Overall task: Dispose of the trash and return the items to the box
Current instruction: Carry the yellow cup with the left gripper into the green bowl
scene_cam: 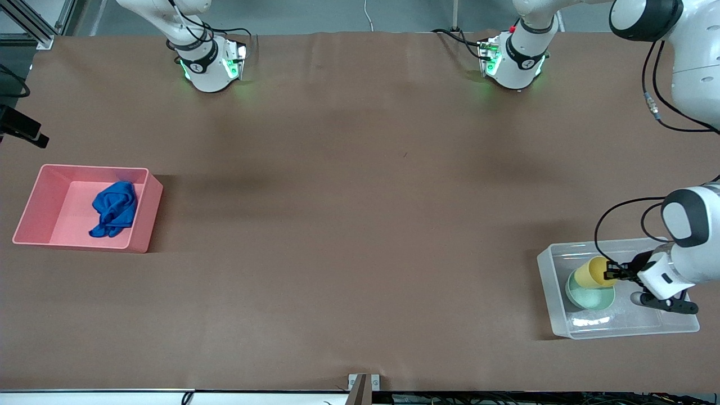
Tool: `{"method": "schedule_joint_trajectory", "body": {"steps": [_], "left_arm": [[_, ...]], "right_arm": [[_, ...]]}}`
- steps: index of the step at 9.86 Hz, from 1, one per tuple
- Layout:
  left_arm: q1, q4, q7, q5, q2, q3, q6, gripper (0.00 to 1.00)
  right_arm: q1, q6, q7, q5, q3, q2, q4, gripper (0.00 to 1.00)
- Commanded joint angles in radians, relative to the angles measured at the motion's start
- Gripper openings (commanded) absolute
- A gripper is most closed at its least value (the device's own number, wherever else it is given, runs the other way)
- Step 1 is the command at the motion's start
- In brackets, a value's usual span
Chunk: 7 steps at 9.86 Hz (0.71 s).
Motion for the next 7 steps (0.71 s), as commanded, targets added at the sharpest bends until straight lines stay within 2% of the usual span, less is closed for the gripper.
{"method": "schedule_joint_trajectory", "body": {"steps": [1, 3, 4, 5, 6, 7], "left_arm": [[-0.009, 0.024, -0.003, 0.022, 0.066, 0.006, 0.073, 0.0], [-0.009, 0.024, -0.006, 0.022, 0.069, 0.007, 0.085, 0.0], [-0.003, 0.024, -0.006, 0.022, 0.068, 0.007, 0.096, 0.12], [0.002, 0.022, -0.007, 0.022, 0.06, 0.006, 0.105, 0.6], [0.0, 0.022, -0.007, 0.022, 0.048, 0.006, 0.107, 1.0], [0.002, 0.022, -0.006, 0.025, 0.025, 0.004, 0.105, 1.0]], "right_arm": [[-0.002, -0.007, 0.019, 0.017, 0.001, -0.016, -0.011, 1.0], [-0.002, -0.007, 0.019, 0.019, 0.001, -0.014, -0.011, 1.0], [-0.002, -0.007, 0.019, 0.019, 0.001, -0.014, -0.011, 1.0], [-0.002, -0.007, 0.019, 0.019, 0.001, -0.014, -0.011, 1.0], [-0.002, -0.008, 0.018, 0.019, 0.003, -0.014, -0.011, 1.0], [-0.002, -0.018, 0.018, 0.02, 0.003, -0.014, -0.011, 1.0]]}}
